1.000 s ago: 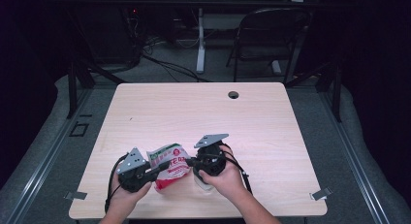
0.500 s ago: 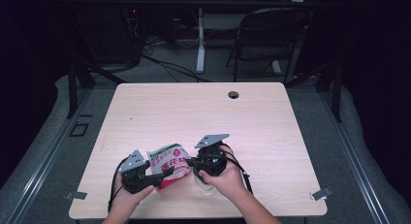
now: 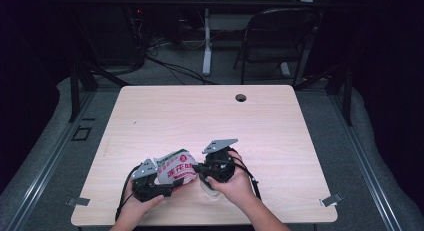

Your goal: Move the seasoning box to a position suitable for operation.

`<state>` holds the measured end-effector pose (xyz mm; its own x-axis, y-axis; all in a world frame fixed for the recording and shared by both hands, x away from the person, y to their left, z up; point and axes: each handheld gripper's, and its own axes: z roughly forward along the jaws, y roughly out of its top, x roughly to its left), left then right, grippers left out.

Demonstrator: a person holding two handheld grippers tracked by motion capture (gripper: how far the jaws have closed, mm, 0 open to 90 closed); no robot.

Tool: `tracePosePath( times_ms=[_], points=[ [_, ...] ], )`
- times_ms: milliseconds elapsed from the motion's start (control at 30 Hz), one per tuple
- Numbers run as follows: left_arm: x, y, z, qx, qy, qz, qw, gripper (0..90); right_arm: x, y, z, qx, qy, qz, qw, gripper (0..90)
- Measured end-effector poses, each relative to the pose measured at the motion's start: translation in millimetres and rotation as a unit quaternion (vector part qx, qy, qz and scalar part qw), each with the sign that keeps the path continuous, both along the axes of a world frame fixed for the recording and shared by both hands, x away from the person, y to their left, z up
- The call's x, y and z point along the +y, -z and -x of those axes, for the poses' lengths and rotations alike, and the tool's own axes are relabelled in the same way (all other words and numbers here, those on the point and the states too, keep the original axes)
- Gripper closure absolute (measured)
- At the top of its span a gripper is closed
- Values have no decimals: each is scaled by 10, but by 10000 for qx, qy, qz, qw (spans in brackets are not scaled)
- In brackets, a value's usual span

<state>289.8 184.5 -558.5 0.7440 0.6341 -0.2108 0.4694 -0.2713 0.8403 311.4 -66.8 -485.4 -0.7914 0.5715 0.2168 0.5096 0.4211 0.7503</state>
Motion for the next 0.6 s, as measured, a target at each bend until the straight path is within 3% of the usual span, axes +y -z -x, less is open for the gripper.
tracePosePath(
  times_ms=[233,600],
  points=[
    [-26,84,-7,47,38,-70,10000,353,-13,2,10,-5,-20,41,10000,900],
    [-33,148,-28,184,49,114,9998,339,-31,16,17,27,-29,20,10000,899]
  ],
)
